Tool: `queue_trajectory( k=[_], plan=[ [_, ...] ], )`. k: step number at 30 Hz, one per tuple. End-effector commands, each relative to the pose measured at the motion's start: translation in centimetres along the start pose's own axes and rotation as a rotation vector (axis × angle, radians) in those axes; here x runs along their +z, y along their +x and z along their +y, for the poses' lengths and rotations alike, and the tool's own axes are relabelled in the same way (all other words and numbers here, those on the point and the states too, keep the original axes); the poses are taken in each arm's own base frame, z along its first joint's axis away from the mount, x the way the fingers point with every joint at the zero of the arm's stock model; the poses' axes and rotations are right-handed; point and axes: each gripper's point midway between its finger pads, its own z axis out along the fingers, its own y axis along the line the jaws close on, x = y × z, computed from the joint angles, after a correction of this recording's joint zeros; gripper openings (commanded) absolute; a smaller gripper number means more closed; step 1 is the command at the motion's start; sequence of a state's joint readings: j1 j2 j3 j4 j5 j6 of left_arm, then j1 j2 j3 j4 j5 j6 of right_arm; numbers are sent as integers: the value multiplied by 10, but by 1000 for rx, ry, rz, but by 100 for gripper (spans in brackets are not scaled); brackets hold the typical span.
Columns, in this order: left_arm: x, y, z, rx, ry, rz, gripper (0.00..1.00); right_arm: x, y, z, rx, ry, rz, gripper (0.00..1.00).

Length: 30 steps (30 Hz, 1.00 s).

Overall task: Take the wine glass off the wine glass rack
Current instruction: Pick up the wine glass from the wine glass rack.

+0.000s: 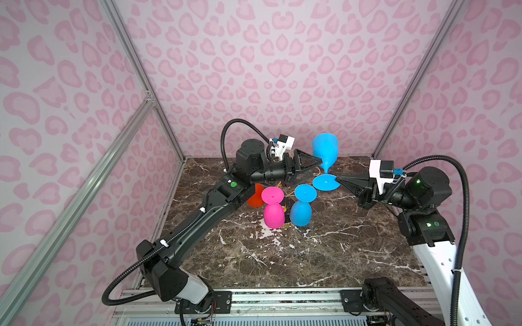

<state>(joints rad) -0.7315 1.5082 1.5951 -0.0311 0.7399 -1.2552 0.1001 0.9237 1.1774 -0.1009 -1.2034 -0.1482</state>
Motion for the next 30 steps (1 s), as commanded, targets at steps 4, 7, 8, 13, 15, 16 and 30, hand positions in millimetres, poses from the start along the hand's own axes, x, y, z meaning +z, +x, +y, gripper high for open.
queue_trajectory(
  k=[4,7,8,13,15,16,30],
  plan=[
    [15,13,-5,0,35,49,81,0,3,5,-84,-6,19,0],
    [22,18,-3,-3,36,68,76,0,4,6,-90,-3,24,0],
    [23,17,-2,-5,36,66,74,0,5,6,-91,-1,25,0],
    [26,17,1,-3,25,50,70,-1,6,10,-109,9,26,0],
    [28,16,3,-11,22,46,67,-1,6,11,-115,13,28,0],
    [29,16,3,-15,22,45,65,-1,7,11,-118,15,30,0],
    [36,21,7,-27,26,57,39,-2,10,10,-120,37,45,0]
  ],
)
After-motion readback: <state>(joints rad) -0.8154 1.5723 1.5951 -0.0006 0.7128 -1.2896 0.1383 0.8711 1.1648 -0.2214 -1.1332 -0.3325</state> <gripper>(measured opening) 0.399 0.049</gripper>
